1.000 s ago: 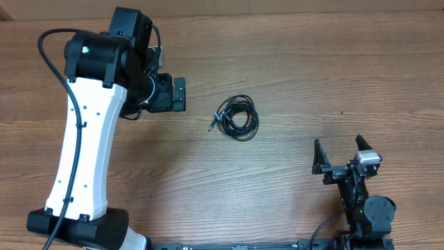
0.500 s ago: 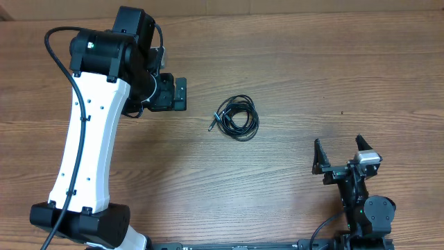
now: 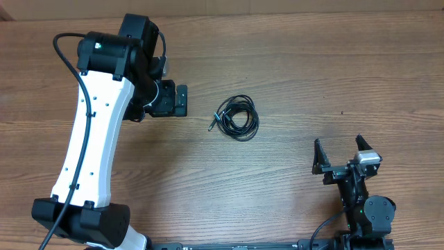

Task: Untangle cables
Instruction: 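Position the left gripper just left of the black cable bundle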

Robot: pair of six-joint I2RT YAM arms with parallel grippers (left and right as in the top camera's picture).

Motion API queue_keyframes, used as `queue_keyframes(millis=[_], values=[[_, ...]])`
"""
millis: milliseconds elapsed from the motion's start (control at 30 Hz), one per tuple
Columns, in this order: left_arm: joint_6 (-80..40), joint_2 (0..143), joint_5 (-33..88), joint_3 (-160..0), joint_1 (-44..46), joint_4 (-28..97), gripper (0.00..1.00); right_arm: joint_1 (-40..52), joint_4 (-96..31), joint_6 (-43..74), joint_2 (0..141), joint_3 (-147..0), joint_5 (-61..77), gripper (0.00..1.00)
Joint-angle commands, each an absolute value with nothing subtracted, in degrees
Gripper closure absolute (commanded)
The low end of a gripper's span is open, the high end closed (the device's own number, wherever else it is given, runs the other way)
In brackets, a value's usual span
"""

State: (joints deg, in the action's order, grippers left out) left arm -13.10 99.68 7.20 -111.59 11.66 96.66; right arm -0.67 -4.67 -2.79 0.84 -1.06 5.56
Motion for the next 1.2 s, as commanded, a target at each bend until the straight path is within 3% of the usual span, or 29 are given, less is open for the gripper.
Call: queue_keyframes(millis=[0,1167], values=[[-11.55,100.03,6.63,-111.07,12.03,96.68,0.0,-0.38,-4.4,-2.87,0.23,-0.47,5.39,0.0],[-11.81,100.07,6.92,-106.96,12.03,91.15,0.01,-0.38,-4.4,-2.9,0.23,-0.47,5.39,0.0]])
